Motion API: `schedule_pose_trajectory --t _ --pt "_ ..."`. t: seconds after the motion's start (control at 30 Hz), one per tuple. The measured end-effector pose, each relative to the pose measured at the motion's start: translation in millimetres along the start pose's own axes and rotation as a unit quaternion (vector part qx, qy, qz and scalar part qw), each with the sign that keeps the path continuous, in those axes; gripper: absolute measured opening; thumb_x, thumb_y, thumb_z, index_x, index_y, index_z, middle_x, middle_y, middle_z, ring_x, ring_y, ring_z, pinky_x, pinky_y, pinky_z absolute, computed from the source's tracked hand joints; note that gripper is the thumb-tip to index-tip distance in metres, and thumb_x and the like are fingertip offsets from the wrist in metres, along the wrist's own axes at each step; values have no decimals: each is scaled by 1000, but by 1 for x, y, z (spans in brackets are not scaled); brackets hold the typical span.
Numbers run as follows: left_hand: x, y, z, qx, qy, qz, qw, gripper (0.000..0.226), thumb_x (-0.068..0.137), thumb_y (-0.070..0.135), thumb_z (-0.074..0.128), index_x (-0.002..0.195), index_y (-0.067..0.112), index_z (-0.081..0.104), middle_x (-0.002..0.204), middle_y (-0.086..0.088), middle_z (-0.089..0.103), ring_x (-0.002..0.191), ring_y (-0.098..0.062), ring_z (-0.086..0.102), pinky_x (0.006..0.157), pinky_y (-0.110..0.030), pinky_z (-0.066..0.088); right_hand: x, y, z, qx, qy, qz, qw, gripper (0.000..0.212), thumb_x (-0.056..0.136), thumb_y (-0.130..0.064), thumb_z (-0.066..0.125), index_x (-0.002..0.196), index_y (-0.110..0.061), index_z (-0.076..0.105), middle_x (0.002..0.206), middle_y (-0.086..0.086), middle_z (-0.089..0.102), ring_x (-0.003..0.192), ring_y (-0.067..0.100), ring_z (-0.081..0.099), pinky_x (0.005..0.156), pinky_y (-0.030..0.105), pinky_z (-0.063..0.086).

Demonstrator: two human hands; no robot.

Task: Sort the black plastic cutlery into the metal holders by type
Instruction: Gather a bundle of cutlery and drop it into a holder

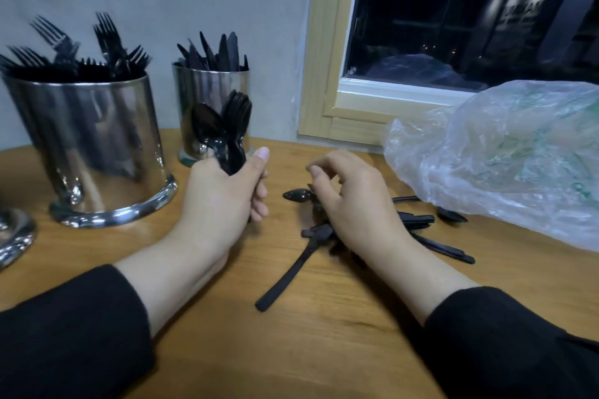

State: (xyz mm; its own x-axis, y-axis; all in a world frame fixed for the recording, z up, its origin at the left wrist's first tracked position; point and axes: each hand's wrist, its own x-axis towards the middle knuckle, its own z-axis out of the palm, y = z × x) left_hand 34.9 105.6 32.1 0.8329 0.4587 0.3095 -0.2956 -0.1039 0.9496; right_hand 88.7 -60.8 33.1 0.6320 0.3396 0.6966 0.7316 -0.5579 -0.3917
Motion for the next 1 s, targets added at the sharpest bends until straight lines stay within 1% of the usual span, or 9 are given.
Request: schedule_pose_trajectory --t 0.1,0.27,0.4,0.5,0.57,0.63,0.83,0.9,1.0 --pt "2 -1 -7 27 1 -10 1000 35 99 36 65 77 10 66 52 2 53 46 -18 52 45 -31 43 -1 5 -8 -24 -30 40 998 16 100 -25 56 102 -18 70 96 -9 64 89 5 54 78 20 41" --pt "2 0 -10 53 -28 -14 998 34 100 36 63 80 9 66 52 2 50 44 -15 49 45 -27 43 -4 6 -15 -70 -130 38 988 19 100 -38 54 100 -27 70 94 -15 61 87 3 53 73 20 39" --pt "1 -2 -11 61 -50 -12 997 35 100 37 64 79 10 66 54 1 50 44 -14 50 44 -26 42 -9 4 -32 -87 -128 74 985 21 97 -47 56 95 -31 69 84 -12 63 81 5 57 65 25 44" --pt "0 -2 -10 68 -63 -10 996 35 100 37 64 79 10 67 53 2 51 44 -13 50 43 -24 42 -15 3 -40 -145 -188 87 967 27 91 -55 62 95 -29 69 78 -11 63 77 6 57 63 25 44" --pt "-1 -2 -9 73 -72 -8 995 36 100 38 64 79 8 67 53 2 51 44 -13 50 42 -24 43 -21 -2 -44 -168 -230 100 953 30 88 -58 64 101 -31 69 78 -11 64 77 5 58 62 21 44" --pt "-2 -1 -9 74 -80 -9 994 37 100 38 64 81 7 68 53 2 51 44 -14 51 42 -24 43 -27 -7 -46 -187 -258 114 941 34 87 -60 65 109 -34 68 82 -11 66 79 7 60 65 24 47" --pt "-5 1 -10 78 -103 -16 992 36 99 40 63 87 6 70 56 3 53 46 -11 52 45 -22 44 -33 -13 -41 -204 -257 123 937 28 91 -42 64 117 -34 67 93 -10 69 89 12 63 73 27 49" --pt "-7 1 -10 72 -117 -22 990 36 99 40 64 86 7 72 58 3 54 47 -11 52 46 -22 45 -33 -12 -39 -203 -250 127 938 25 91 -37 63 114 -30 70 95 -7 71 92 15 65 79 32 53" --pt "-9 2 -9 53 -135 -38 989 37 98 40 64 86 7 74 61 0 54 49 -12 51 46 -23 44 -34 -8 -37 -213 -223 117 944 19 91 -26 60 103 -21 73 91 -1 72 86 18 66 77 36 53"
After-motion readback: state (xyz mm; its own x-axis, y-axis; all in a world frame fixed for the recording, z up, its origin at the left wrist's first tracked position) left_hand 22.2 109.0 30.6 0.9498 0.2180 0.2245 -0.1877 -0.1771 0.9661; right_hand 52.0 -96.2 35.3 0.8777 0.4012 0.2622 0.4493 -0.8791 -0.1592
